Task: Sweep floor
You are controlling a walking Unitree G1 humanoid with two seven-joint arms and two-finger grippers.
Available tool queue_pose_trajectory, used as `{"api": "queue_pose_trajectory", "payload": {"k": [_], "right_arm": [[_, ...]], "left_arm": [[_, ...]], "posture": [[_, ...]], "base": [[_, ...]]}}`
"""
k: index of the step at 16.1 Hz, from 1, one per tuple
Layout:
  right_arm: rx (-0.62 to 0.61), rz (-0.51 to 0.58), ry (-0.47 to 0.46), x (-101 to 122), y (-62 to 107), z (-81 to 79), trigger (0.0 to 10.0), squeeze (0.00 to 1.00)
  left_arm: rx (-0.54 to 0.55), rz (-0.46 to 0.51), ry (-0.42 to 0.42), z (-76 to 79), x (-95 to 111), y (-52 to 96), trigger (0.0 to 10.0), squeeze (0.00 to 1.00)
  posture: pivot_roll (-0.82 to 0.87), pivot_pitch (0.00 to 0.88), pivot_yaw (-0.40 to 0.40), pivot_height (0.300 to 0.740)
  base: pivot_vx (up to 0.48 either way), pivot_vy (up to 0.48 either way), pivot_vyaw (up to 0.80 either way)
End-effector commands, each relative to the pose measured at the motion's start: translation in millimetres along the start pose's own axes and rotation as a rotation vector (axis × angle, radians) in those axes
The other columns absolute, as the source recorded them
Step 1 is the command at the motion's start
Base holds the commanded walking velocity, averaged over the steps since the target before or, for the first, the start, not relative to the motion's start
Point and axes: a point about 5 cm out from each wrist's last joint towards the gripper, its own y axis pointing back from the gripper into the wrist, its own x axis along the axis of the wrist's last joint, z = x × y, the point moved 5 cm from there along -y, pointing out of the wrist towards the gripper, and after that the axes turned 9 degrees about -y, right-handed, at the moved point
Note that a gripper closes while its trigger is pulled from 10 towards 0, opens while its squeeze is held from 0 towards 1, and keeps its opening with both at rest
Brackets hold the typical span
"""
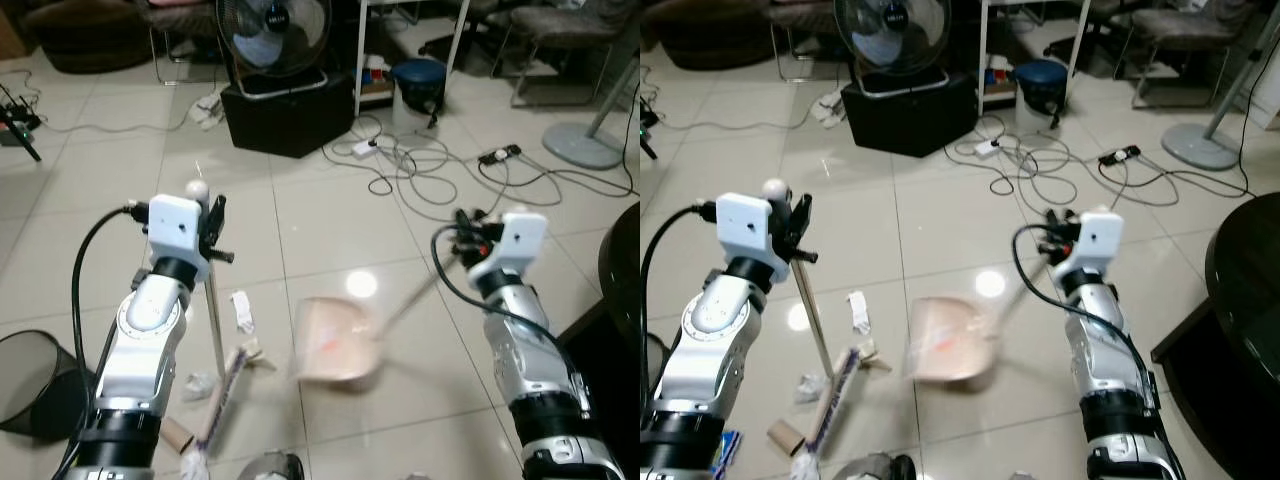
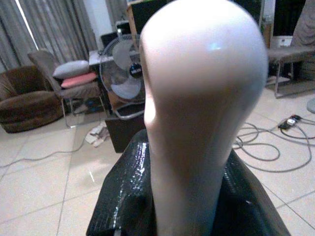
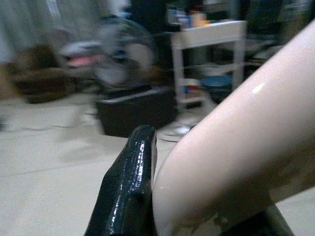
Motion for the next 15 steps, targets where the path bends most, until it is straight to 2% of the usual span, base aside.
{"api": "queue_pose_trajectory", "payload": {"k": [1,4,6,7,8,9,11,12,14,15], "right_arm": [[0.064,0.062,0.011,22,-3.6,-6.1,0.0,0.0],[0.154,0.046,0.009,27,0.2,-8.5,0.0,0.0],[0.196,0.054,-0.052,39,6.6,1.3,0.0,0.0],[0.2,0.057,-0.047,43,8.3,4.8,0.0,0.0],[0.163,0.051,-0.003,43,8.1,11.0,0.0,0.0],[0.026,0.004,0.138,33,5.6,26.2,10.0,0.0],[-0.117,-0.057,0.251,18,6.9,39.5,10.0,0.0],[-0.121,-0.069,0.262,13,10.2,37.1,10.0,0.0],[-0.129,-0.048,0.215,18,12.7,33.0,10.0,0.0],[-0.131,-0.028,0.199,23,13.2,29.2,10.0,0.0]], "left_arm": [[0.035,0.029,-0.048,-11.5,12,-2.9,10.0,0.0],[0.055,0.007,-0.086,-15.8,10,-2.9,10.0,0.0],[0.064,0.007,-0.105,-19.6,13,-3.2,10.0,0.0],[0.069,0.005,-0.111,-21.0,14,-2.8,10.0,0.0],[0.082,-0.008,-0.111,-23.2,12,-2.1,10.0,0.0],[0.099,-0.034,-0.094,-24.7,8,-1.0,10.0,0.0],[0.101,-0.06,-0.084,-21.4,4,-1.0,10.0,0.0],[0.092,-0.046,-0.114,-16.4,7,-1.0,10.0,0.0],[0.101,-0.037,-0.079,-13.0,10,-0.4,10.0,0.0],[0.09,-0.04,-0.098,-10.6,12,-0.2,10.0,0.0]], "posture": [[-0.05,0.022,0.054,0.74],[-0.05,0.021,0.054,0.74],[-0.04,0.024,0.049,0.74],[-0.04,0.025,0.048,0.74],[-0.05,0.027,0.049,0.74],[-0.05,0.029,0.052,0.74],[-0.05,0.028,0.053,0.74],[-0.05,0.029,0.05,0.74],[-0.05,0.032,0.046,0.74],[-0.05,0.033,0.043,0.74]], "base": [[0.0,0.0,0.0],[0.0,0.0,0.0],[0.0,0.0,0.0],[0.0,0.0,0.0],[0.0,0.0,0.0],[0.0,0.0,0.0],[0.0,0.0,0.0],[0.0,0.0,0.0],[0.0,0.0,0.0],[0.0,0.0,0.0]]}}
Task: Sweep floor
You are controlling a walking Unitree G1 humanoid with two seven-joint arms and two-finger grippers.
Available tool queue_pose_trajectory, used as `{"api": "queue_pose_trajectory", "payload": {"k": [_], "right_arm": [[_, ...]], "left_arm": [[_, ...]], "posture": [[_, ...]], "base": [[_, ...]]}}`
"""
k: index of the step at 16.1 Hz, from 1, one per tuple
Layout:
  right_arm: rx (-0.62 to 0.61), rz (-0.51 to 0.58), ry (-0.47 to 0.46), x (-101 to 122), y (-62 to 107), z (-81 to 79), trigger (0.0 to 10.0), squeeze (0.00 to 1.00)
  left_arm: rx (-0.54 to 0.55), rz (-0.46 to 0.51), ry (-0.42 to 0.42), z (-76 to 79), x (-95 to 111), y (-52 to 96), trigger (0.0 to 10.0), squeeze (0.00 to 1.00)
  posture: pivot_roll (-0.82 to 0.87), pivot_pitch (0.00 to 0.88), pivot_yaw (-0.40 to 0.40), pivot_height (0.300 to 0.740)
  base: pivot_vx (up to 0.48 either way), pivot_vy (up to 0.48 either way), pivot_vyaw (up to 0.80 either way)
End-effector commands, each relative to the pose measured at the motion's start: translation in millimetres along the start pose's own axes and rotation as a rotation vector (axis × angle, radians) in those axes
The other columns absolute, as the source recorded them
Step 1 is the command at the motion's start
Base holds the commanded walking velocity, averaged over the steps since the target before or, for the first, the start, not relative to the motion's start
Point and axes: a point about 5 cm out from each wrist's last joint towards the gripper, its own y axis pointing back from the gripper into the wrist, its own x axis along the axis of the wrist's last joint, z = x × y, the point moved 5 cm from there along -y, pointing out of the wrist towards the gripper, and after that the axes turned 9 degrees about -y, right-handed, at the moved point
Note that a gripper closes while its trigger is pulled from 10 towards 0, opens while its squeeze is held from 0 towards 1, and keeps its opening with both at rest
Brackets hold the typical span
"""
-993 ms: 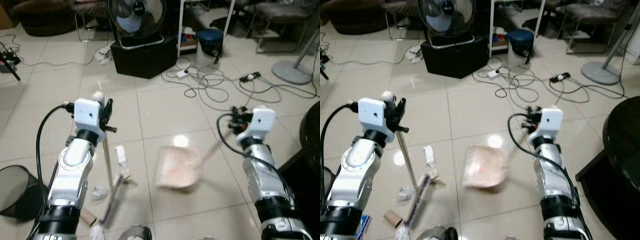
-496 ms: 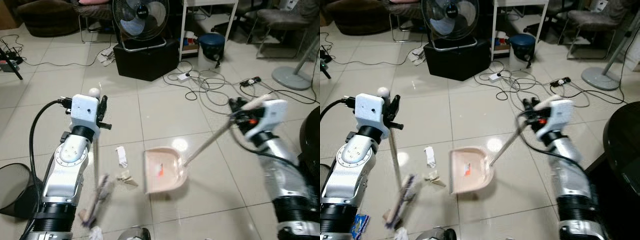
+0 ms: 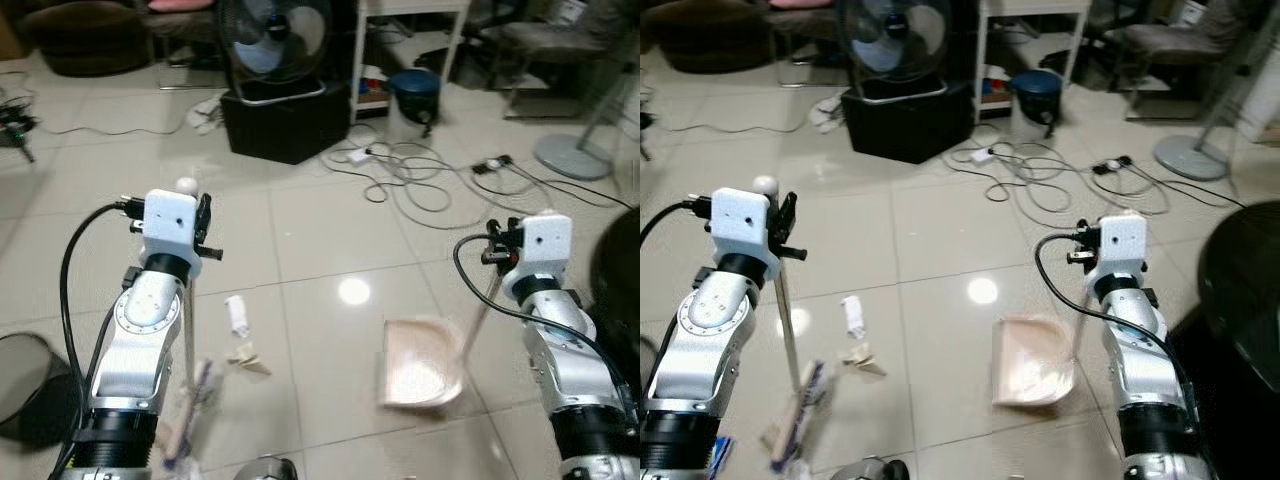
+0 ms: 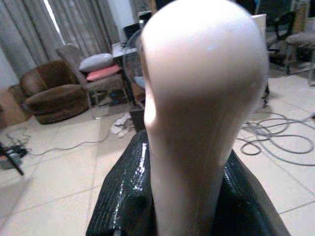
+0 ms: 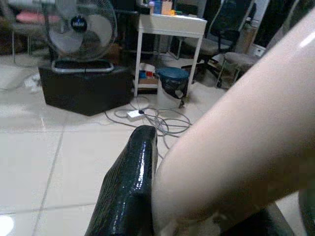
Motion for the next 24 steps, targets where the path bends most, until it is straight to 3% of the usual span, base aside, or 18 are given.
{"api": "queue_pose_trajectory", "payload": {"k": [1,3,5,6,8,9,11,13,19,22,24], "right_arm": [[0.024,0.073,-0.063,20,-1.7,-11.3,10.0,0.0],[0.076,0.074,-0.085,21,-0.1,-30.1,10.0,0.0],[0.097,0.077,-0.009,21,0.9,-37.1,10.0,0.0],[0.073,0.087,0.074,22,-0.2,-33.9,10.0,0.0],[-0.029,0.157,0.102,34,-2.1,-21.7,10.0,0.0],[-0.044,0.196,0.17,40,-2.9,-22.1,10.0,0.0],[-0.038,0.181,0.153,38,-2.5,-23.9,10.0,0.0],[-0.04,0.11,0.006,30,-1.8,-20.7,10.0,0.0],[0.006,0.07,-0.195,21,4.5,-37.5,10.0,0.0],[0.031,0.0,-0.157,9,7.5,-46.6,10.0,0.0],[0.022,0.014,-0.111,10,8.9,-47.7,10.0,0.0]], "left_arm": [[-0.001,0.058,-0.016,1.1,17,0.8,10.0,0.0],[-0.004,0.06,0.021,7.4,20,2.2,10.0,0.0],[-0.009,0.064,0.02,11.9,21,2.4,10.0,0.0],[-0.011,0.065,0.019,13.2,22,2.4,10.0,0.0],[-0.001,0.066,-0.004,11.5,24,3.1,10.0,0.0],[-0.001,0.065,-0.004,11.4,25,3.3,10.0,0.0],[-0.016,0.072,-0.006,13.7,28,2.9,10.0,0.0],[-0.029,0.103,-0.033,18.0,38,1.8,10.0,0.0],[-0.09,0.141,-0.015,26.9,54,-4.0,10.0,0.0],[-0.093,0.131,-0.004,24.5,52,-4.2,10.0,0.0],[-0.099,0.118,-0.009,25.4,47,-3.5,10.0,0.0]], "posture": [[-0.05,0.032,0.042,0.74],[-0.06,0.034,0.043,0.74],[-0.06,0.033,0.04,0.74],[-0.06,0.034,0.037,0.74],[-0.06,0.035,0.034,0.74],[-0.06,0.036,0.033,0.74],[-0.06,0.036,0.034,0.74],[-0.05,0.039,0.047,0.74],[-0.06,0.043,0.077,0.74],[-0.06,0.041,0.084,0.74],[-0.07,0.041,0.083,0.74]], "base": [[0.0,0.0,0.0],[0.0,0.0,0.0],[0.0,0.0,0.8],[0.0,0.0,0.8],[0.0,0.0,0.8],[0.0,0.0,0.8],[0.0,0.0,0.8],[0.0,0.0,0.8],[0.0,0.0,0.53],[0.0,0.331,0.0],[0.0,0.373,0.0]]}}
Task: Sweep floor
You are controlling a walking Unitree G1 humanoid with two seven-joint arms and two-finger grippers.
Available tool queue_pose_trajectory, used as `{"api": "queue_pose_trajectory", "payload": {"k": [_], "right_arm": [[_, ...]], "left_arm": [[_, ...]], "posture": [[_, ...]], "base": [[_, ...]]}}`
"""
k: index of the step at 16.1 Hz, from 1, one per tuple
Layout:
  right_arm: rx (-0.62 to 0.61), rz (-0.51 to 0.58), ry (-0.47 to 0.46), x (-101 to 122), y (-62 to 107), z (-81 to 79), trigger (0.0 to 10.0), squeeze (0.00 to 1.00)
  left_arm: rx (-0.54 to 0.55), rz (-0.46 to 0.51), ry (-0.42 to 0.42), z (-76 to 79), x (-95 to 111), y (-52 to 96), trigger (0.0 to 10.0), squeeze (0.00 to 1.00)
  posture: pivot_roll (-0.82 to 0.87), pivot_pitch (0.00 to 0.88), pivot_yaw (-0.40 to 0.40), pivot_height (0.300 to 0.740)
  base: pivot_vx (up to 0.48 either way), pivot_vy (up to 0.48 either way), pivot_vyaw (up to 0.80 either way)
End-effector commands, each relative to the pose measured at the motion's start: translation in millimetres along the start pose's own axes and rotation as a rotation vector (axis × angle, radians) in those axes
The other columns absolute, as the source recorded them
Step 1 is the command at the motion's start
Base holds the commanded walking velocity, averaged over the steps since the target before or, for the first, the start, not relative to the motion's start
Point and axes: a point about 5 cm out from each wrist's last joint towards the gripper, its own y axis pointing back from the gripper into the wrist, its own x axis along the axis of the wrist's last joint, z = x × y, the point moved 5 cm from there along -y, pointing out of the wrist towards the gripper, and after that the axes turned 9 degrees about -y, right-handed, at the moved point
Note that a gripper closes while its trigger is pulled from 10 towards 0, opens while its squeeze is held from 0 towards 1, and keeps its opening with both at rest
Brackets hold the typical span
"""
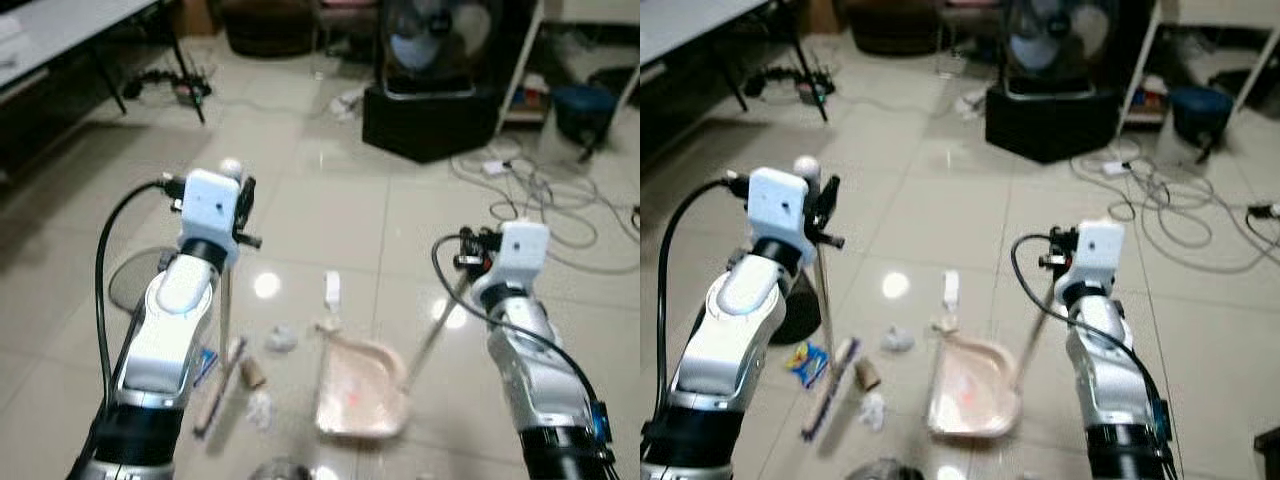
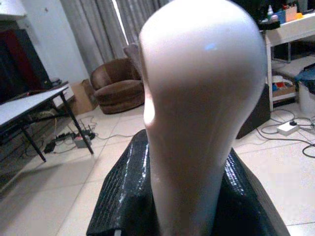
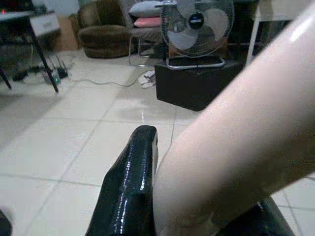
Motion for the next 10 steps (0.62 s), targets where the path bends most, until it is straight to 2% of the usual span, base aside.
{"api": "queue_pose_trajectory", "payload": {"k": [1,4,5,10], "right_arm": [[0.046,0.06,-0.001,16,-1.4,-15.0,10.0,0.0],[0.061,0.04,0.022,13,-2.5,-20.3,10.0,0.0],[0.096,0.022,0.026,8,-2.6,-28.5,10.0,0.0],[0.132,0.02,0.02,7,-3.0,-42.7,10.0,0.0]], "left_arm": [[0.014,0.0,-0.034,-7.8,0,1.7,10.0,0.0],[0.007,-0.051,-0.046,-4.3,-19,9.9,10.0,0.0],[0.013,-0.07,-0.048,-5.3,-26,14.9,10.0,0.0],[0.018,-0.088,-0.041,-6.3,-34,19.8,10.0,0.0]], "posture": [[-0.07,0.037,0.081,0.74],[-0.06,0.032,0.066,0.74],[-0.06,0.03,0.049,0.74],[-0.05,0.014,0.04,0.74]], "base": [[0.0,0.379,0.0],[0.0,0.37,0.0],[0.0,0.371,0.0],[0.0,0.371,0.0]]}}
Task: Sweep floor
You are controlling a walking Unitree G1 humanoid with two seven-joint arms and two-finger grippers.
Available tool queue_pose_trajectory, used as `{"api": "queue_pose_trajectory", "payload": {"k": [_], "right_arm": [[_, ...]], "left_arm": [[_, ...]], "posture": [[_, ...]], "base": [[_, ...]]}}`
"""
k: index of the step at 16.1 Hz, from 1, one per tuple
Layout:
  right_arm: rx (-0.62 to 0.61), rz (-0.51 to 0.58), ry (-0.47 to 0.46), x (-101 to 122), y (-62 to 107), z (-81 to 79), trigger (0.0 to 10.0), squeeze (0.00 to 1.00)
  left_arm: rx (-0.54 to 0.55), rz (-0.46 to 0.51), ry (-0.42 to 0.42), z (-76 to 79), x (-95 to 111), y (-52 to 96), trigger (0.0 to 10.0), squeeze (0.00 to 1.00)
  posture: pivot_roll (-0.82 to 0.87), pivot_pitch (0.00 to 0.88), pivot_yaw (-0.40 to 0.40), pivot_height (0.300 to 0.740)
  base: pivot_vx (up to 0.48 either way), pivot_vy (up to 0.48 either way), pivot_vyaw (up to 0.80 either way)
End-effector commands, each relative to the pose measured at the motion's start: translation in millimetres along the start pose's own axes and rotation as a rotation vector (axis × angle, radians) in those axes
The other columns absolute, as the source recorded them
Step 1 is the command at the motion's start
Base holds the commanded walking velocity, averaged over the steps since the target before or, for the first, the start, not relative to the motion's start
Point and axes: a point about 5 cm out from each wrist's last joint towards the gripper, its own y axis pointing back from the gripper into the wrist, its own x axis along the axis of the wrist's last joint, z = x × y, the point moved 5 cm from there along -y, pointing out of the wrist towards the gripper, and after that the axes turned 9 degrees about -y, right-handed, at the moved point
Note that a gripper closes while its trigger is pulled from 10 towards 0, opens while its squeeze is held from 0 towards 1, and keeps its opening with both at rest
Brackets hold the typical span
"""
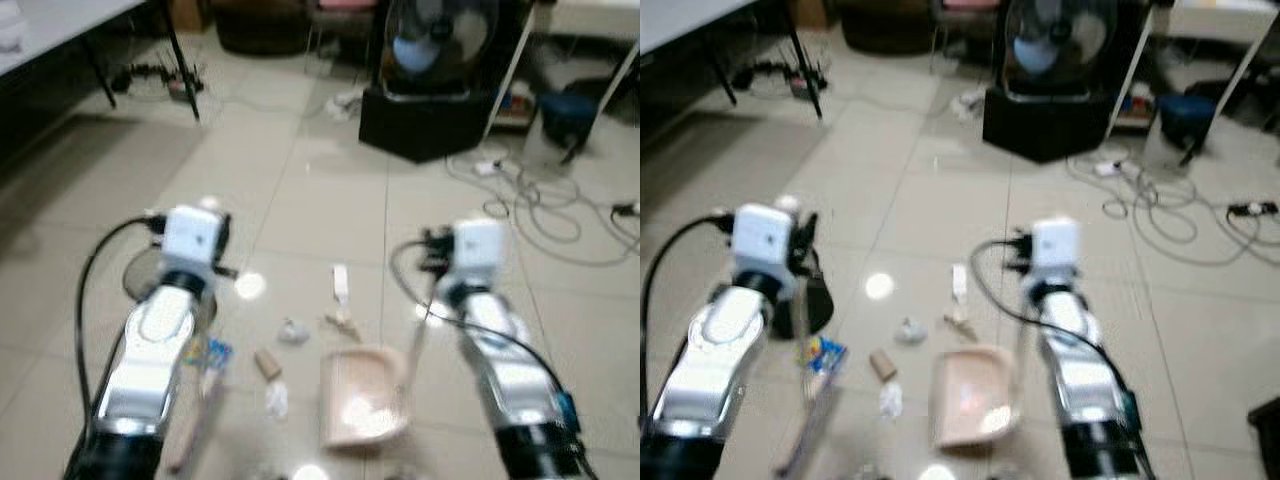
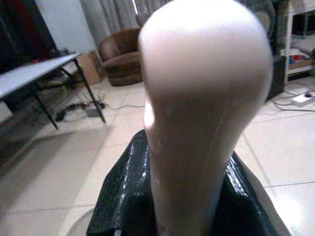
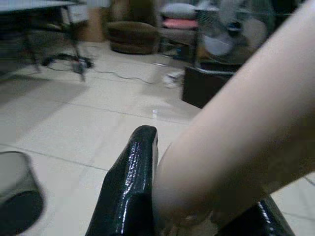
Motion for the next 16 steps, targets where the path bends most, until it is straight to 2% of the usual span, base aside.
{"api": "queue_pose_trajectory", "payload": {"k": [1,7,9,12,16], "right_arm": [[-0.009,0.045,-0.012,13,0.0,4.3,10.0,0.0],[-0.024,0.051,-0.002,14,-1.2,6.7,10.0,0.0],[-0.018,0.049,-0.003,13,-1.3,6.1,10.0,0.0],[-0.026,0.054,-0.002,14,-1.2,7.8,10.0,0.0],[-0.021,0.052,0.004,14,-1.0,7.4,10.0,0.0]], "left_arm": [[-0.007,0.041,-0.012,3.9,10,-1.2,10.0,0.0],[-0.015,0.049,-0.004,8.6,10,-2.5,10.0,0.0],[-0.016,0.051,0.0,9.9,10,-2.3,10.0,0.0],[-0.04,0.077,-0.076,17.1,15,0.0,10.0,0.0],[-0.038,0.076,-0.059,20.7,16,-0.5,10.0,0.0]], "posture": [[-0.05,0.011,0.039,0.74],[-0.06,0.008,0.03,0.74],[-0.06,0.008,0.028,0.74],[-0.06,0.01,0.025,0.74],[-0.06,0.02,0.024,0.74]], "base": [[0.0,0.375,0.0],[0.0,0.371,0.0],[0.0,0.366,-0.69],[0.0,-0.28,-0.62],[0.0,-0.48,0.0]]}}
